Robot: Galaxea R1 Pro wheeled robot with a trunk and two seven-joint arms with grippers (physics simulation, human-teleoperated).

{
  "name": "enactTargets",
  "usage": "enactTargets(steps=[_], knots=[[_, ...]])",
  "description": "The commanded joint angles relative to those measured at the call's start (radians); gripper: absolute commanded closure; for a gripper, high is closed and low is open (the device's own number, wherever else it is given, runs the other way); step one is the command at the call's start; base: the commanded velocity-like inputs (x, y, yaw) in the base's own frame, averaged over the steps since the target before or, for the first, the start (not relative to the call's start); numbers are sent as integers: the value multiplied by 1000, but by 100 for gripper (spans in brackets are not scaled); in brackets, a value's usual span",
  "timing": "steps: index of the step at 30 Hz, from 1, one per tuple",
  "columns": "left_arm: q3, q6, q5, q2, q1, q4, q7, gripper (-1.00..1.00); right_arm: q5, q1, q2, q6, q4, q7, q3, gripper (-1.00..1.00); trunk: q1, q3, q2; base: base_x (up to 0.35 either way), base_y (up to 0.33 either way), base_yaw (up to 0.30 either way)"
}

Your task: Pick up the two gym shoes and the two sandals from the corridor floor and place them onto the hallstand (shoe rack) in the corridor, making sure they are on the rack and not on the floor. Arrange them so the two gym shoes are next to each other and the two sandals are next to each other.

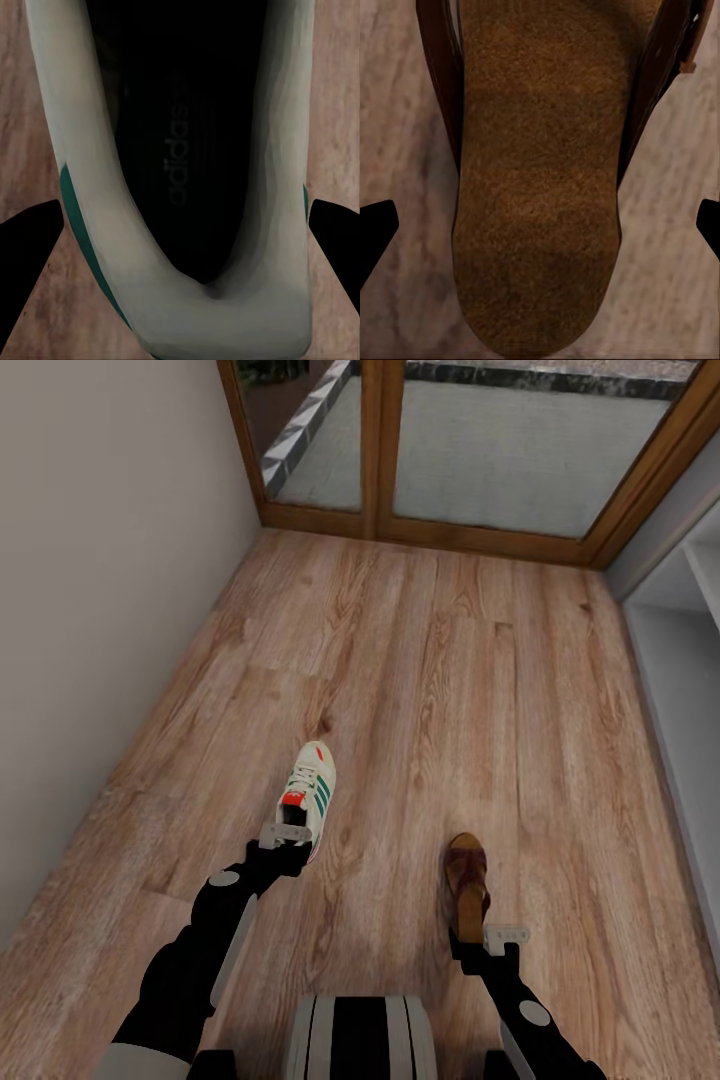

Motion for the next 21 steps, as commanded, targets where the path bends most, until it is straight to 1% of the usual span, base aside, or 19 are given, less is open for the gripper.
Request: enactTargets(steps=[1, 9, 18, 21], knots=[[1, 5, -6, 0, 0, -1, -6, 100, 0, -1, 0, -3, 0, 1, 0, -100, 0, -6, 0, 0, 0, 0], [1, 5, -6, 0, 0, -2, -5, 100, 0, 0, 0, -3, 0, 1, -1, -100, 4, -48, -2, 0, 0, 0], [1, 5, -6, 0, 0, -1, -6, 100, 0, 0, 0, -3, 0, 1, 0, -100, 4, -51, -2, 0, 0, 0], [1, 5, -6, 0, 0, -1, -6, 100, 0, 0, 0, -2, 1, 0, 0, -100, 5, -67, -3, 0, 0, 0]])
